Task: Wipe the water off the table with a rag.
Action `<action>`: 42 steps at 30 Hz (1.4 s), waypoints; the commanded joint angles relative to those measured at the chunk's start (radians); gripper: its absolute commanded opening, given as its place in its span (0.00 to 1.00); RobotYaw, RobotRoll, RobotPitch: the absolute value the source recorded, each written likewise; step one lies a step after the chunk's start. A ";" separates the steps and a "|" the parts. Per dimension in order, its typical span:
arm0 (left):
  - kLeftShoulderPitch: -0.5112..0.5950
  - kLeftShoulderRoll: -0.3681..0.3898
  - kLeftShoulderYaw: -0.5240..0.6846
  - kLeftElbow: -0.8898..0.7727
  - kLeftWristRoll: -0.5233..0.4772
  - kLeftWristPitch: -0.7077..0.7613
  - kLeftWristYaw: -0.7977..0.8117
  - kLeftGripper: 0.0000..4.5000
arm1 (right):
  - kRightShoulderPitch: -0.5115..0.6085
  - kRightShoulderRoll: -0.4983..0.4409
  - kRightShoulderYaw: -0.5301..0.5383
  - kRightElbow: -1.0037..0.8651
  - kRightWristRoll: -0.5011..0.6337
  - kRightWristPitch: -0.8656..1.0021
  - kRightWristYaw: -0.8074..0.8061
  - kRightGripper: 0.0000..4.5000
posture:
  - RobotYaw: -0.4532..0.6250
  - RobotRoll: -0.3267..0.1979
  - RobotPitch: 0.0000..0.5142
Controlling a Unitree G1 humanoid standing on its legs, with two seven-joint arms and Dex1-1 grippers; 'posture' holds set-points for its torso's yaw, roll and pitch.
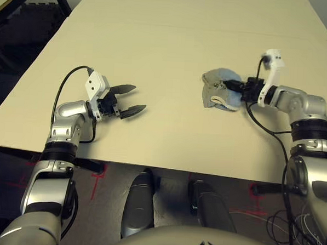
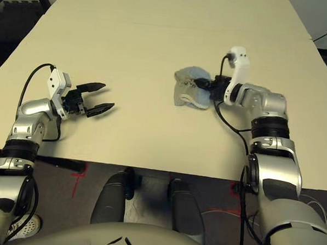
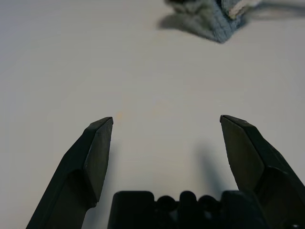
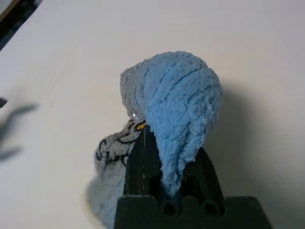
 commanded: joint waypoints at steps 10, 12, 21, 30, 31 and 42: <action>-0.036 -0.016 -0.010 0.097 0.032 -0.046 -0.021 1.00 | 0.089 -0.219 0.075 0.074 -0.098 -0.073 0.041 0.03 | 0.47 0.62 0.36; -0.042 -0.016 -0.006 0.107 0.035 -0.052 -0.018 1.00 | 0.107 -0.199 0.097 0.112 -0.147 -0.145 -0.013 0.19 | 0.47 0.62 0.36; -0.073 -0.020 0.078 0.138 0.011 -0.069 0.124 1.00 | 0.106 -0.158 0.007 0.173 -0.166 -0.437 -0.147 0.92 | 0.49 0.62 0.35; -0.211 0.046 0.249 0.321 0.013 -0.085 0.442 1.00 | 0.078 -0.191 -0.219 0.271 -0.063 -0.738 -0.240 0.99 | 0.53 0.62 0.30; -0.219 0.052 0.254 0.340 0.024 -0.107 0.474 1.00 | 0.074 -0.194 -0.239 0.303 -0.058 -0.772 -0.262 0.99 | 0.53 0.62 0.30; -0.265 0.095 0.270 0.482 0.092 -0.194 0.741 1.00 | 0.110 -0.191 -0.295 0.481 -0.056 -1.020 -0.373 0.99 | 0.54 0.62 0.27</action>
